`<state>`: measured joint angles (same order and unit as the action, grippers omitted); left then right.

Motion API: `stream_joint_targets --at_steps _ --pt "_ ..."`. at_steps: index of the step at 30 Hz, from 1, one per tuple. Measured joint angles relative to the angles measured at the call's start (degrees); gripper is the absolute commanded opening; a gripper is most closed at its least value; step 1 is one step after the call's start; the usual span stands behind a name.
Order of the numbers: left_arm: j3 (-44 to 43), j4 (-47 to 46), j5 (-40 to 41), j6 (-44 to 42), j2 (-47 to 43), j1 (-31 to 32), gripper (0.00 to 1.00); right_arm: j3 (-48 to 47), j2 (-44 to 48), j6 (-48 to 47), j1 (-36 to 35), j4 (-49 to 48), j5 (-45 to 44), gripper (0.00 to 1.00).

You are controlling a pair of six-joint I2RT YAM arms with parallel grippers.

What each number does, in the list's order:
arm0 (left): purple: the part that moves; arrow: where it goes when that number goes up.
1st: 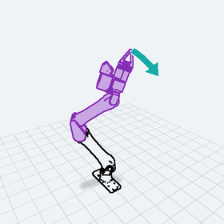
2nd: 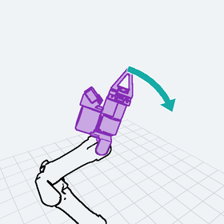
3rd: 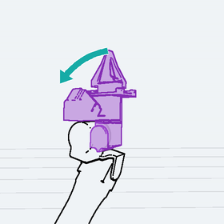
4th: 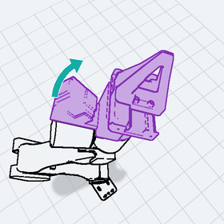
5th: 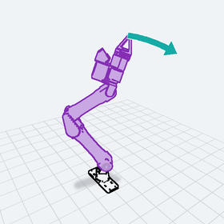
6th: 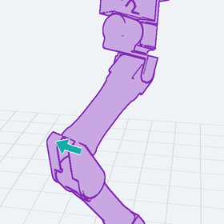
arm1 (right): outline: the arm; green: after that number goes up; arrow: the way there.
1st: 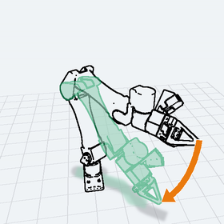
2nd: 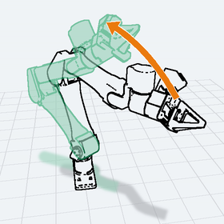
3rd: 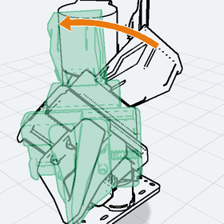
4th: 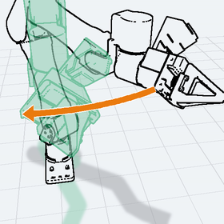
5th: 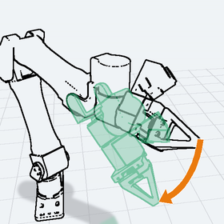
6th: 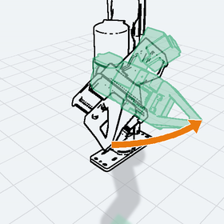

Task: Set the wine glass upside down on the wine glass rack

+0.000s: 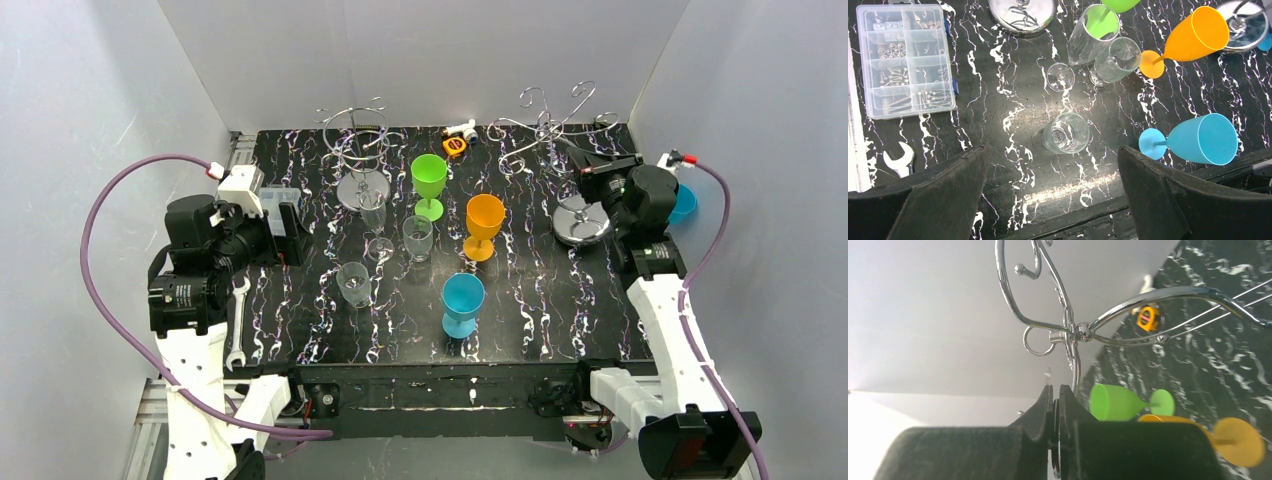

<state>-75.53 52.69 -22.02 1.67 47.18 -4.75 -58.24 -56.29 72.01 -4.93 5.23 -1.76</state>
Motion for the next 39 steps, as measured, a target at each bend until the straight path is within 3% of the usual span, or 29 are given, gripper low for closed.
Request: stream_joint_targets --at_steps 8,18,21,23,25,29,39 --pt "0.1 -0.3 -0.6 0.0 0.0 0.0 0.99 8.2 3.1 12.0 -0.1 -9.9 0.0 0.01" --pt "0.1 -0.4 -1.4 0.3 0.0 0.0 0.99 10.4 13.3 18.3 -0.4 1.9 -4.4 0.04" --pt "0.2 -0.5 -1.6 0.5 0.0 0.0 0.99 9.5 15.5 18.0 -0.5 6.8 -6.4 0.25" --pt "0.2 -0.5 -1.7 0.5 0.0 0.0 0.99 7.6 15.4 16.7 -0.4 10.5 -7.1 0.48" --pt "0.2 -0.5 -1.8 0.5 0.0 0.0 0.99 5.4 15.0 14.3 -0.5 14.6 -7.1 0.6" --pt "0.2 -0.7 -2.0 0.5 0.0 0.0 0.99 2.2 15.3 8.6 -0.8 20.5 -8.0 0.72" --pt "1.0 -1.2 -2.7 0.4 0.1 0.0 0.99 -8.5 14.4 -8.3 -0.8 31.9 -8.8 0.9"
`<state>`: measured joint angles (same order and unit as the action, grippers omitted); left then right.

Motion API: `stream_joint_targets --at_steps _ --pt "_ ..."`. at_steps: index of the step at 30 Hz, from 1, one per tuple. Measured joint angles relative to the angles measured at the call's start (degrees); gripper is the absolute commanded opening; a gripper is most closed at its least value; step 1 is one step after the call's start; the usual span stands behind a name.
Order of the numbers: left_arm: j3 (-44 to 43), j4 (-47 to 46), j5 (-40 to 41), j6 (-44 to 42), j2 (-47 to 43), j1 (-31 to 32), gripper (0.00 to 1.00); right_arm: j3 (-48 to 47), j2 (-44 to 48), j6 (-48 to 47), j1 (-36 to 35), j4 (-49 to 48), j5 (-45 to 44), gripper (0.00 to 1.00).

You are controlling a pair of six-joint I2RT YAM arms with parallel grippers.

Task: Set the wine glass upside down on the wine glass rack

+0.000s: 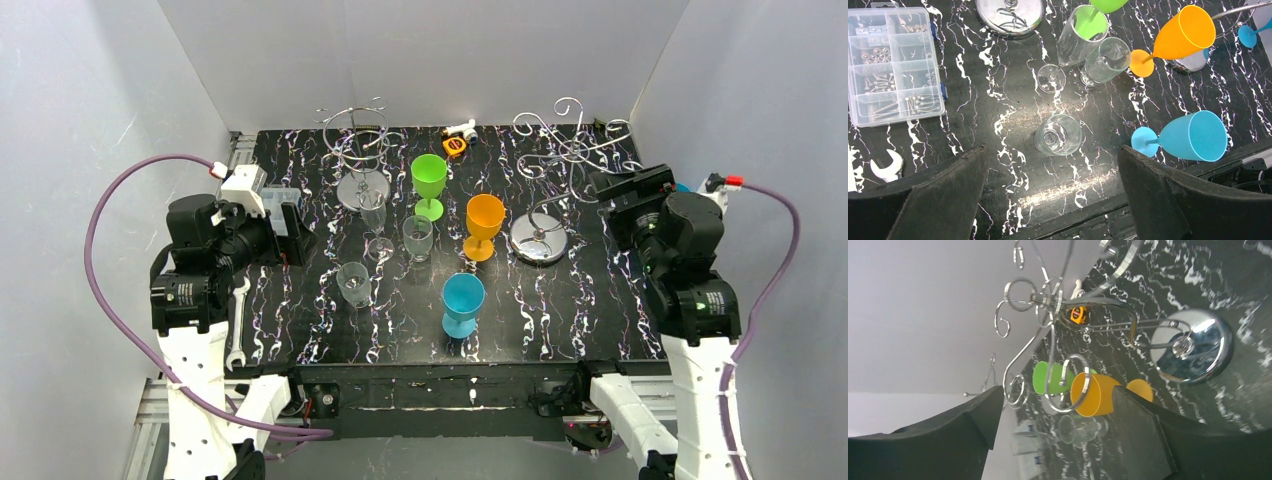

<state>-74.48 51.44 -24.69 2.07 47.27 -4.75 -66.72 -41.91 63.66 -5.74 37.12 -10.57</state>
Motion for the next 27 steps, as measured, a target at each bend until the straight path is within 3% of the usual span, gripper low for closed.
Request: stream_joint_targets --at_steps 3,10,18,27 --pt "0.0 0.1 0.0 -0.2 0.0 0.0 0.99 -5.2 -0.7 -6.5 0.0 3.5 0.8 0.95" --pt "-0.4 1.3 -0.3 -0.5 0.6 0.0 0.99 -14.9 1.1 -19.6 0.9 12.9 9.2 0.88" --pt "-2.6 2.7 -0.2 -0.9 2.5 0.0 0.99 -4.0 4.2 -27.7 1.3 20.5 21.4 0.85" --pt "-3.5 3.1 -0.2 -1.1 4.5 0.0 0.99 0.2 3.2 -31.8 1.2 20.7 26.1 0.89"
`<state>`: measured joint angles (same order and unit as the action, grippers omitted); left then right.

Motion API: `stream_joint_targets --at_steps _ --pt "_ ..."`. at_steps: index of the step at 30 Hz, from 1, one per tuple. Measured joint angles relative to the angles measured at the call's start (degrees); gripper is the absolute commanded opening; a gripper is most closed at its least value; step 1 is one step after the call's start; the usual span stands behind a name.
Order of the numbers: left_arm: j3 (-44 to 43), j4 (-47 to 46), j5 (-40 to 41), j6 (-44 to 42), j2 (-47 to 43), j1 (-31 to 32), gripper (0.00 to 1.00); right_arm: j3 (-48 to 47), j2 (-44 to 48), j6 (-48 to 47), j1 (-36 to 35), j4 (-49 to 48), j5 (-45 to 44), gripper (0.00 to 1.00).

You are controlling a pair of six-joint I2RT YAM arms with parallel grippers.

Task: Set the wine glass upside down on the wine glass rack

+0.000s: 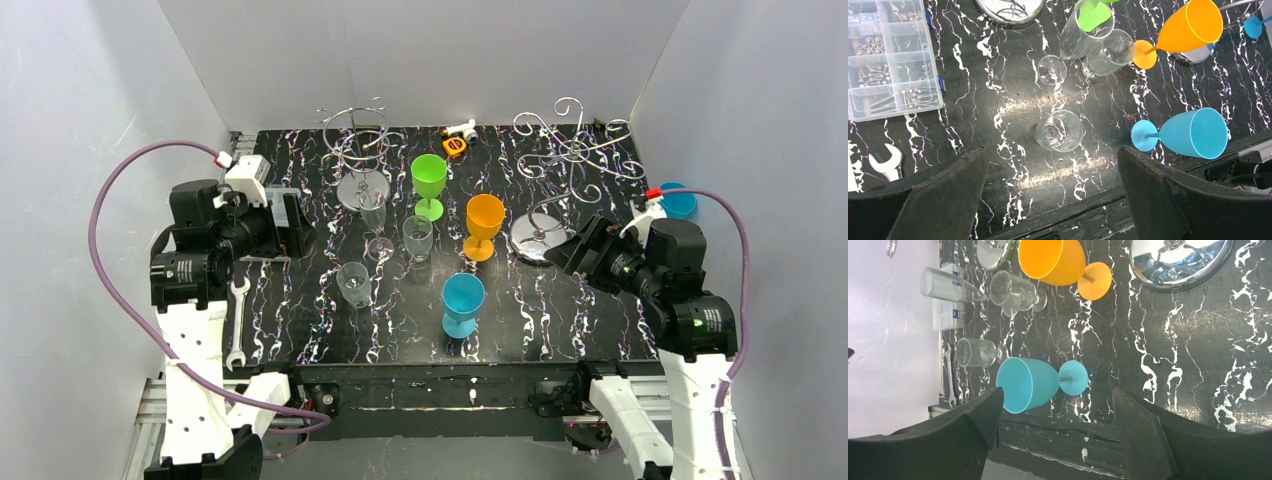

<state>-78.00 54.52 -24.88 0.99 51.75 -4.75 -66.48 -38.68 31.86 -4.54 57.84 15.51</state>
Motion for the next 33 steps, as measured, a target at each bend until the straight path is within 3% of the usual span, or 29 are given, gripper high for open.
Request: stream_joint_targets --at_steps 7,14,17,21,24,33 --pt "-2.0 0.2 0.0 0.0 4.2 0.0 0.99 7.2 -2.6 -1.9 -1.2 -4.6 1.1 0.89" --pt "-4.1 0.1 0.0 -0.1 6.4 0.0 0.99 5.6 -9.6 -2.3 -7.9 -7.8 -2.7 0.9" --pt "-4.2 0.1 0.0 -0.2 6.4 0.0 0.99 2.9 -13.1 -0.8 -19.3 -9.9 -10.1 0.91" --pt "-4.2 0.0 0.0 -0.2 6.4 0.0 0.99 -1.7 -19.6 1.4 -40.5 -10.7 -22.8 0.92" --pt "-4.2 -0.1 0.0 -0.2 6.4 0.0 0.99 -6.2 -26.0 3.1 -53.5 -10.5 -32.1 0.82" --pt "-3.7 -0.2 0.0 -0.2 5.1 0.0 0.99 -3.2 -26.6 8.6 -64.0 -8.2 -46.4 0.61"
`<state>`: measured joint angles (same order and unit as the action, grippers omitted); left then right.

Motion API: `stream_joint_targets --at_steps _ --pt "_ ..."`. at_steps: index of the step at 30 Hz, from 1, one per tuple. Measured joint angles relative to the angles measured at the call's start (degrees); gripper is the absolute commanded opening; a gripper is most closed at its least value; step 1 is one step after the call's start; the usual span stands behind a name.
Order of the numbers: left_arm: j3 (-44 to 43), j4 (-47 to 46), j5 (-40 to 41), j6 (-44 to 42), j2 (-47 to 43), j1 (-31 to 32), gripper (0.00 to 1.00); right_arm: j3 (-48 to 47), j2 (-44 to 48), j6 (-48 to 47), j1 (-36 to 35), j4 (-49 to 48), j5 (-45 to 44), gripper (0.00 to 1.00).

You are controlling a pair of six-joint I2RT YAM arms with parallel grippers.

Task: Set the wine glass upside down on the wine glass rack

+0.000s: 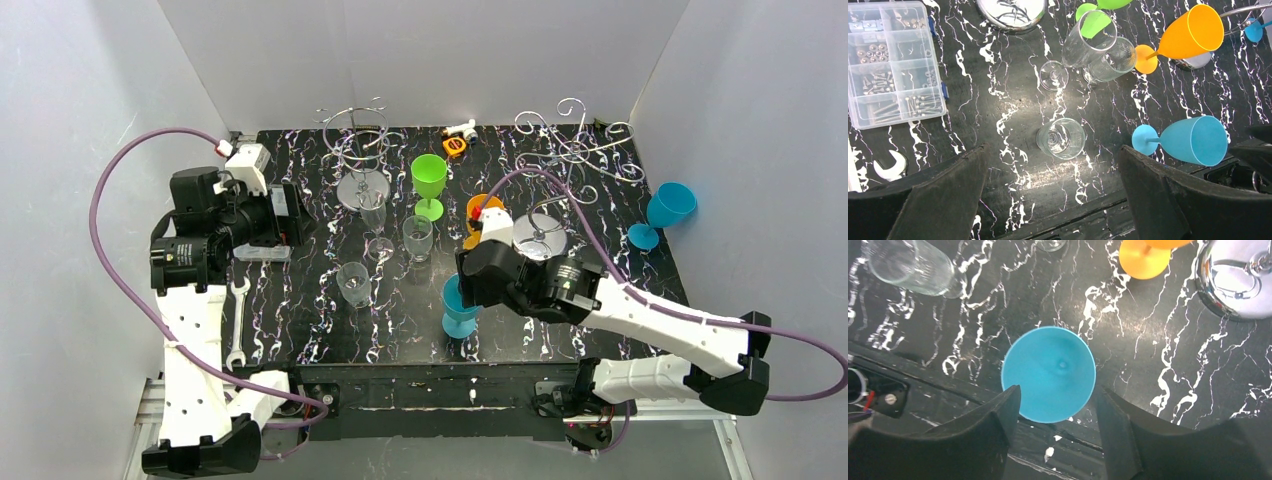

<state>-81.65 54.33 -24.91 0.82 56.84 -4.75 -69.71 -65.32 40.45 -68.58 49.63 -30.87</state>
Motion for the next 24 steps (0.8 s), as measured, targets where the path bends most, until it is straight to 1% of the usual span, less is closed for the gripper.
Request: stream_joint_targets --at_steps 4,13,15,17,20,21,24 --pt "1.0 -0.1 -0.1 0.0 -0.9 0.0 0.99 3.2 -0.7 1.5 -2.1 0.5 -2.9 0.56" --pt "3.1 -0.1 -2.4 0.0 -2.7 0.0 0.99 7.6 -1.9 1.4 -2.2 -2.0 -7.7 0.4" --pt "3.3 0.2 -3.0 -0.2 -3.3 0.0 0.99 7.7 -2.6 1.3 -2.2 -2.4 -7.9 0.34" --pt "3.4 0.3 -3.6 -0.8 -4.0 0.0 0.99 8.3 -3.0 1.3 -2.2 -3.7 -8.0 0.25" --pt "3.8 0.7 -4.7 -1.3 -5.3 0.0 0.99 9.6 -3.0 1.2 -2.2 -4.8 -7.9 0.05" --pt "4.0 1.0 -5.4 -1.5 -5.9 0.0 0.99 10.0 -3.0 1.4 -2.2 -4.9 -8.0 0.01" --pt "4.0 1.8 -6.7 -1.9 -6.6 0.0 0.99 10.0 -2.3 1.0 -2.2 -4.8 -7.9 0.01"
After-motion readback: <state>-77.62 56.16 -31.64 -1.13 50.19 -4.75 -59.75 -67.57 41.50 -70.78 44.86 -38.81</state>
